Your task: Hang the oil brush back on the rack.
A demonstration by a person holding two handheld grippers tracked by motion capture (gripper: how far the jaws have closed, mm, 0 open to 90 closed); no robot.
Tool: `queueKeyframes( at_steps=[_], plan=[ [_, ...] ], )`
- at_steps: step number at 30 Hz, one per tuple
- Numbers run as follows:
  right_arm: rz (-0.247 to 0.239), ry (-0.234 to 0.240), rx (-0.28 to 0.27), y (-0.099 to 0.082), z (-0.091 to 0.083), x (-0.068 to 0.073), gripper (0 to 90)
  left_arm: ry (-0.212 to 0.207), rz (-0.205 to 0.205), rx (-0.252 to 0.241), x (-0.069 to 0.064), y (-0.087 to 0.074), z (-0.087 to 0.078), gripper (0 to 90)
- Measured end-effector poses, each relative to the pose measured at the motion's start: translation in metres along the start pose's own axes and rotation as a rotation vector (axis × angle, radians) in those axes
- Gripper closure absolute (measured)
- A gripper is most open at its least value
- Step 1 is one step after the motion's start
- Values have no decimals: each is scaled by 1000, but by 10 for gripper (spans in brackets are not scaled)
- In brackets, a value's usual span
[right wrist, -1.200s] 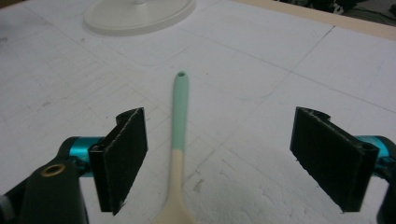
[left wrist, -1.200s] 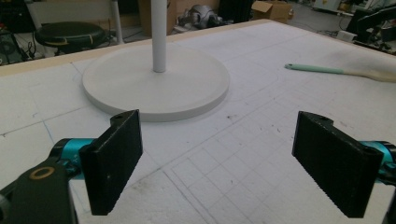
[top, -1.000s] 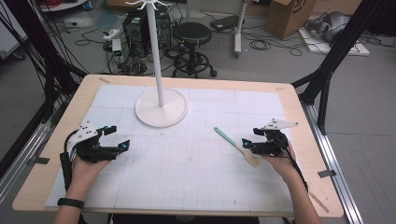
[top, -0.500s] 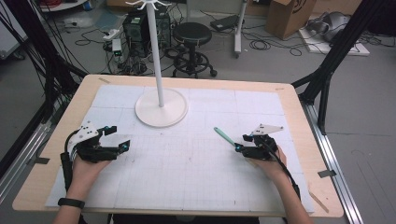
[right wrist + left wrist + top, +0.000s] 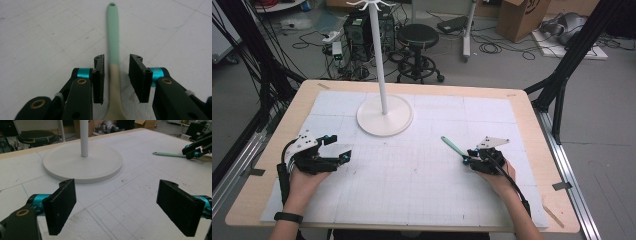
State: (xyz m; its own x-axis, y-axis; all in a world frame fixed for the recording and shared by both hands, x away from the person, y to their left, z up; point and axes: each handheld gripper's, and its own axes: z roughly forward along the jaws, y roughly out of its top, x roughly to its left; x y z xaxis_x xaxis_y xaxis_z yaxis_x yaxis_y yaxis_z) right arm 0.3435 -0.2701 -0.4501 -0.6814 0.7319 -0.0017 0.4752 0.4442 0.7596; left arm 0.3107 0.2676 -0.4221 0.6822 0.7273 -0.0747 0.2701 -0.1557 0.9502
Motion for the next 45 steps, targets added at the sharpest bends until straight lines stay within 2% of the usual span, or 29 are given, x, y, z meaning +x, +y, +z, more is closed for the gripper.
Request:
queueKeyframes(
  at_steps=[4, 13, 16, 27, 40, 45],
  plan=[
    [32, 3, 3, 0, 0, -1, 671, 0, 3, -2, -1, 0, 0, 167],
    [43, -10, 16, 2, 0, 2, 705, 1, 4, 7, -1, 0, 0, 168],
    [50, -3, 17, 2, -1, 1, 814, 4, 2, 5, -1, 0, -1, 168],
    [39, -43, 26, 4, 0, 7, 818, -3, 6, 2, -2, 0, -1, 168],
    [16, -30, 26, 5, -1, 6, 826, -4, 3, -1, -1, 0, -1, 169],
    [31, -5, -23, 7, -6, 3, 826, -1, -2, -9, 0, 0, -1, 169]
  ],
)
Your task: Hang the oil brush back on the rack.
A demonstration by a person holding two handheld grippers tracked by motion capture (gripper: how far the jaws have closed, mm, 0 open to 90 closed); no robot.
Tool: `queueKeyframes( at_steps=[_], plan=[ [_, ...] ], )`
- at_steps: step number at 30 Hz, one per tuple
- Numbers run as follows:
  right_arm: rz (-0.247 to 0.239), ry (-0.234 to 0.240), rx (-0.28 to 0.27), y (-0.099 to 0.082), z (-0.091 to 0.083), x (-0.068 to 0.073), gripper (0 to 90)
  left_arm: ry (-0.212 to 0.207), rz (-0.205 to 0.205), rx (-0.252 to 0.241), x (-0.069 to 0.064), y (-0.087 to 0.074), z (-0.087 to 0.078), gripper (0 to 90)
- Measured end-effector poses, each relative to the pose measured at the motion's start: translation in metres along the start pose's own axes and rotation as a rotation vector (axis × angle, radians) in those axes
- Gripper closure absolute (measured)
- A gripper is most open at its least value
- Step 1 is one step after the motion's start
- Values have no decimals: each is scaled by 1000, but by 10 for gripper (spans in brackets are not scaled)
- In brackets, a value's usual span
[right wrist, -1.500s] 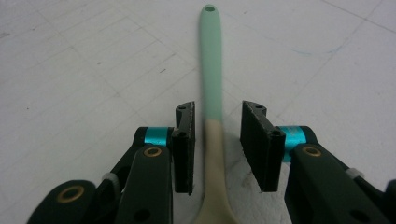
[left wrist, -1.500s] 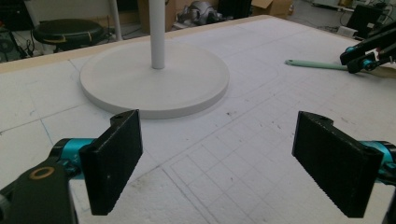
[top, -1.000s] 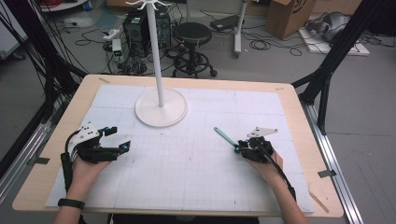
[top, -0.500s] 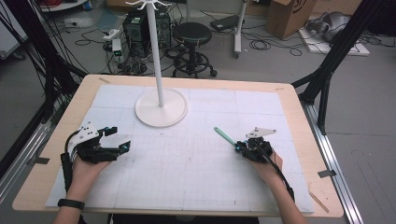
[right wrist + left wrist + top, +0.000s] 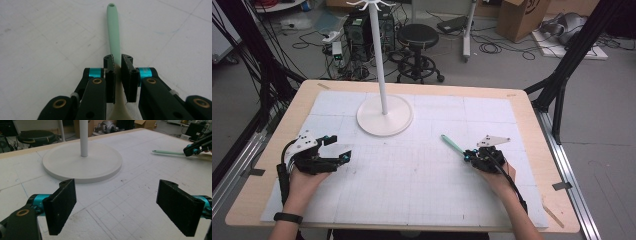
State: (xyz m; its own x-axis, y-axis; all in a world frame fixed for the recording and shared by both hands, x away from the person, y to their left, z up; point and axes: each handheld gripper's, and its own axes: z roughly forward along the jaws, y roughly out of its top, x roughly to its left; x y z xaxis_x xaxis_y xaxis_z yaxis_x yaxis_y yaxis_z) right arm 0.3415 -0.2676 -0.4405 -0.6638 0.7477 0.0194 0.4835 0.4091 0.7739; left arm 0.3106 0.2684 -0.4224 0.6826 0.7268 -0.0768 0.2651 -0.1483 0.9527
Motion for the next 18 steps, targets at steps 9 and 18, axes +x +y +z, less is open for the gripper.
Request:
queueKeyframes(
  at_steps=[9, 18],
  plan=[
    [37, 22, -101, 16, -17, -4, 826, -10, -14, -29, 1, 1, -2, 169],
    [44, 31, -234, 52, -40, -5, 825, -16, -15, -23, 0, 1, -1, 169]
  ],
)
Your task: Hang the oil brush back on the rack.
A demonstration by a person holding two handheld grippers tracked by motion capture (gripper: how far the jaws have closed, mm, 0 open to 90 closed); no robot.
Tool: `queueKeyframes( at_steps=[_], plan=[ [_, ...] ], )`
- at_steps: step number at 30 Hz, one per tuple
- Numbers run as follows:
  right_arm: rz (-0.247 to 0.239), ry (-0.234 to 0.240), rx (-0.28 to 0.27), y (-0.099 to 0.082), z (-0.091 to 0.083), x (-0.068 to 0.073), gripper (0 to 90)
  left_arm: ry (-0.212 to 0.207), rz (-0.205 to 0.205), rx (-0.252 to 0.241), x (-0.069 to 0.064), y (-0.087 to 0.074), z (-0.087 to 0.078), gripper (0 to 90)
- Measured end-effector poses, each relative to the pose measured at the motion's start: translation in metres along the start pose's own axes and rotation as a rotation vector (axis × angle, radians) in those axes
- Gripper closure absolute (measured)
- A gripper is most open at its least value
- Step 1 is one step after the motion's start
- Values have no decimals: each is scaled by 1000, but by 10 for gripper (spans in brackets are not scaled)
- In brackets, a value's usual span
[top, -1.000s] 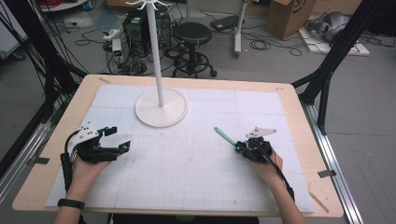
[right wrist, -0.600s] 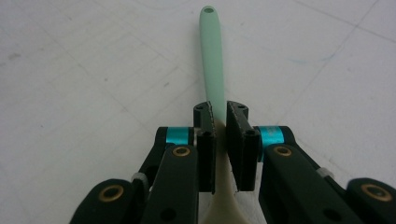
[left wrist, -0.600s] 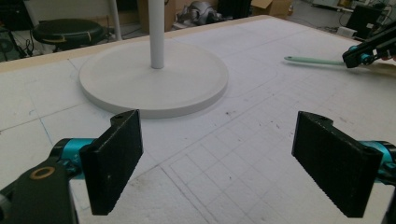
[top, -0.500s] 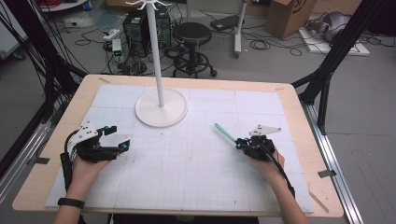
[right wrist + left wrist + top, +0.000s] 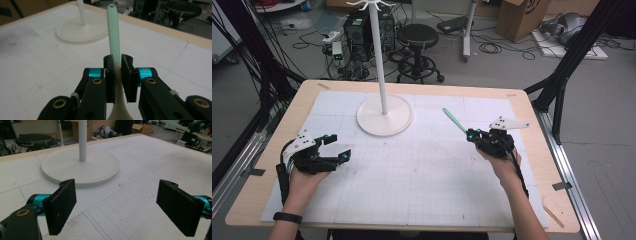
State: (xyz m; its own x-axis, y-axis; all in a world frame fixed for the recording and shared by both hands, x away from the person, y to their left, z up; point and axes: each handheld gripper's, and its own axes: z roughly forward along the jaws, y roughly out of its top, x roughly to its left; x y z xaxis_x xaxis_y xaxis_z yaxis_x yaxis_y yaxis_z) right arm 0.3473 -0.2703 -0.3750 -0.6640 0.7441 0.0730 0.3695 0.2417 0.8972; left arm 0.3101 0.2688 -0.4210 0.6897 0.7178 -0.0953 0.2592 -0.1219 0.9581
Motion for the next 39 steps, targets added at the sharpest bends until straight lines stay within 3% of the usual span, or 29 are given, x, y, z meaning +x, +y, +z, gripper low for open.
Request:
queueKeyframes(
  at_steps=[8, 19, 30, 39],
  plan=[
    [-4, 15, -102, 43, -7, 5, 825, -5, -2, 2, 0, 0, 0, 169],
    [-35, 43, -208, 103, -8, 21, 826, -11, -2, 7, 0, 0, 0, 169],
    [-46, 65, -282, 141, -2, 29, 826, -13, -6, 11, 0, -1, 1, 169],
    [-48, 109, -341, 168, 4, 35, 826, -14, -4, 13, 0, -1, 2, 169]
  ],
)
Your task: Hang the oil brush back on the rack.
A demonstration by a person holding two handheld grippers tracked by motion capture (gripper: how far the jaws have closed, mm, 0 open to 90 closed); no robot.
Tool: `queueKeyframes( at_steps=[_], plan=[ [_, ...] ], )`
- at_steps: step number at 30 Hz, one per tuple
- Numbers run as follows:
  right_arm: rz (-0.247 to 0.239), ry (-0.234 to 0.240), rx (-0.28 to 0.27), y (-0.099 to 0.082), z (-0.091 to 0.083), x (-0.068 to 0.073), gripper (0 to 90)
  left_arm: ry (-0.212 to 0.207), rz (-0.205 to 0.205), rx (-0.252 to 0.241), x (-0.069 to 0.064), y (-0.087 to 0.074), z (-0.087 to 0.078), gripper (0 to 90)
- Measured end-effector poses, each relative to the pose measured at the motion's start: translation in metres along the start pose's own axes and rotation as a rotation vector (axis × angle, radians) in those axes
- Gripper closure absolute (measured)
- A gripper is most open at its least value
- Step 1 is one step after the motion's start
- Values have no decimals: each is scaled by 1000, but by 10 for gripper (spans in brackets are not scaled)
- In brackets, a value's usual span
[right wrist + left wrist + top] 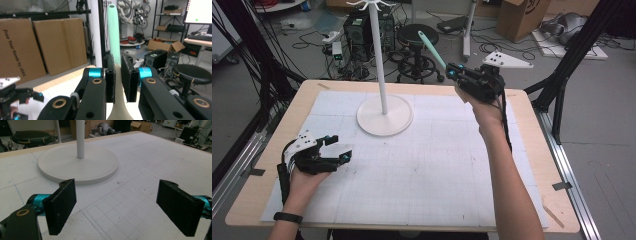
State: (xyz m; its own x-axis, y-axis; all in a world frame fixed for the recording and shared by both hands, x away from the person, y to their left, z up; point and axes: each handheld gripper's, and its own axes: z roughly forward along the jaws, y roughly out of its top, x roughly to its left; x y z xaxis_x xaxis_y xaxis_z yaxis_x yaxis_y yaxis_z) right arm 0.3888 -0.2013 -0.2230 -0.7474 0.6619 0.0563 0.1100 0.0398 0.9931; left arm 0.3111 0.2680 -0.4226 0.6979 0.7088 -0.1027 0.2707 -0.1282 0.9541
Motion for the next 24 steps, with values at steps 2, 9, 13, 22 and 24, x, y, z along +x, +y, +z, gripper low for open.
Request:
queueKeyframes(
  at_steps=[2, 9, 13, 22, 24],
  plan=[
    [-2, 4, -3, 5, 5, 2, 825, 2, 0, 3, 0, 0, 0, 169],
    [-21, 37, -23, 20, 22, 13, 825, 1, -2, 5, 1, -1, 0, 169],
    [-32, 50, -42, 27, 30, 21, 825, 0, -2, 4, 1, -1, 0, 169],
    [-45, 73, -53, 35, 45, 34, 826, 0, -2, 4, 1, -1, 0, 169],
    [-47, 75, -56, 37, 47, 36, 826, 0, -3, 6, 1, -1, 0, 169]
  ],
)
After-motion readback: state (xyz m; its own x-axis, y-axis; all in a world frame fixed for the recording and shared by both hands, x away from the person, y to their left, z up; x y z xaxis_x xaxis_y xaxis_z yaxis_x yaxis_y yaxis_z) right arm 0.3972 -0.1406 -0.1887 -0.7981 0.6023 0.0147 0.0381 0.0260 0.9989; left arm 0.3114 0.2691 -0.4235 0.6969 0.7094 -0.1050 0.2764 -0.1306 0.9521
